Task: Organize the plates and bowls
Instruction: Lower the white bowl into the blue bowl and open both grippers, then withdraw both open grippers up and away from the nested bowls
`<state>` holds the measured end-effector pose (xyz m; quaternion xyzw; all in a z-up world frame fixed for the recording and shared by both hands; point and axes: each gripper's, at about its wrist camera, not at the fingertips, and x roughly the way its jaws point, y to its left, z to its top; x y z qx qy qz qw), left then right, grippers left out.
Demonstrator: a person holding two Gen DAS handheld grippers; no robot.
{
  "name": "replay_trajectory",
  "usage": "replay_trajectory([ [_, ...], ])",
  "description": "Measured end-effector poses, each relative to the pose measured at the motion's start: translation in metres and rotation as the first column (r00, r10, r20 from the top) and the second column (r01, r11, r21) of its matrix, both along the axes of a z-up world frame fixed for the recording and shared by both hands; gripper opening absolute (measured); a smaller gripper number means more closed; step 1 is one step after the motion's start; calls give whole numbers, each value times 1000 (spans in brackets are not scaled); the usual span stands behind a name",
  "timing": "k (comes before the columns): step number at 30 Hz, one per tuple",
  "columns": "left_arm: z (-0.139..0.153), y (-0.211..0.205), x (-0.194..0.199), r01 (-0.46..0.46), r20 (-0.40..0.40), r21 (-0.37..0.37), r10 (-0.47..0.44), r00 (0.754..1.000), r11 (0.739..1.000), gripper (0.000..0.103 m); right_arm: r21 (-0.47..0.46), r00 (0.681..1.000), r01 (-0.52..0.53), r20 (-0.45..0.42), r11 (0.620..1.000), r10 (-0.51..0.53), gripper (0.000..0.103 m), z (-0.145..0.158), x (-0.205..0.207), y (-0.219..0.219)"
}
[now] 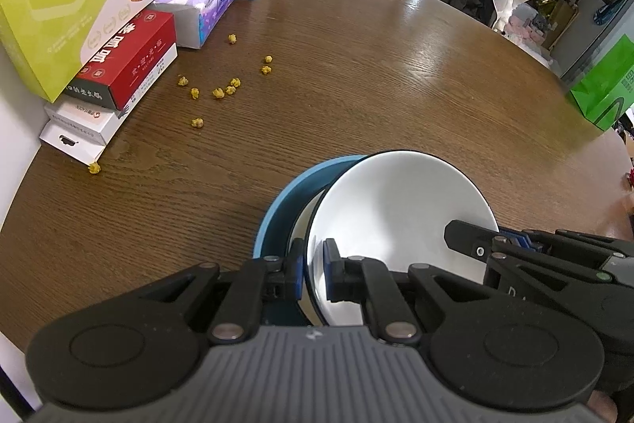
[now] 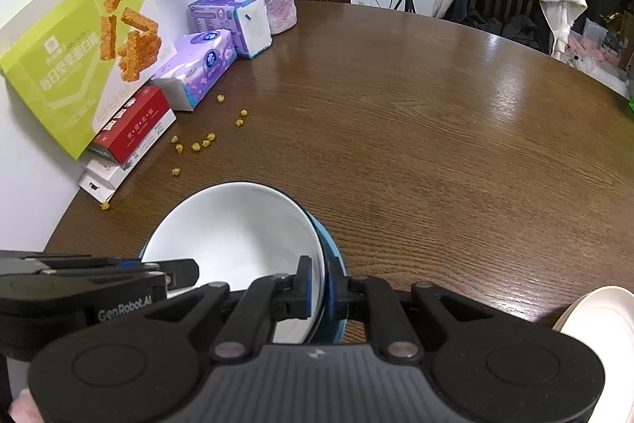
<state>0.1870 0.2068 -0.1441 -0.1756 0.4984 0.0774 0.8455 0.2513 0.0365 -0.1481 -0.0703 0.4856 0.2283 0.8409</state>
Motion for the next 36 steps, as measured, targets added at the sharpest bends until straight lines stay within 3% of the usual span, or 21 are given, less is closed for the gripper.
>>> replay_trajectory([
  [25, 8, 3, -5, -1, 8, 5, 1, 1000, 1000, 11, 5, 1000, -13, 1, 1000, 13, 13, 5, 1, 2],
  [29, 13, 4, -6, -3, 21, 29, 3, 1000, 1000, 21, 24, 1000, -11, 10, 1000, 11, 14, 11, -1, -2],
  [34, 20, 5, -7, -2, 35, 32, 1, 999, 999, 21, 31, 1000, -3, 15, 1000, 3, 14, 15, -2, -6],
  [36, 25, 4, -9, -1, 47, 41, -1, 999, 999, 29, 35, 1000, 5, 15, 999, -5, 16, 17, -2, -8],
])
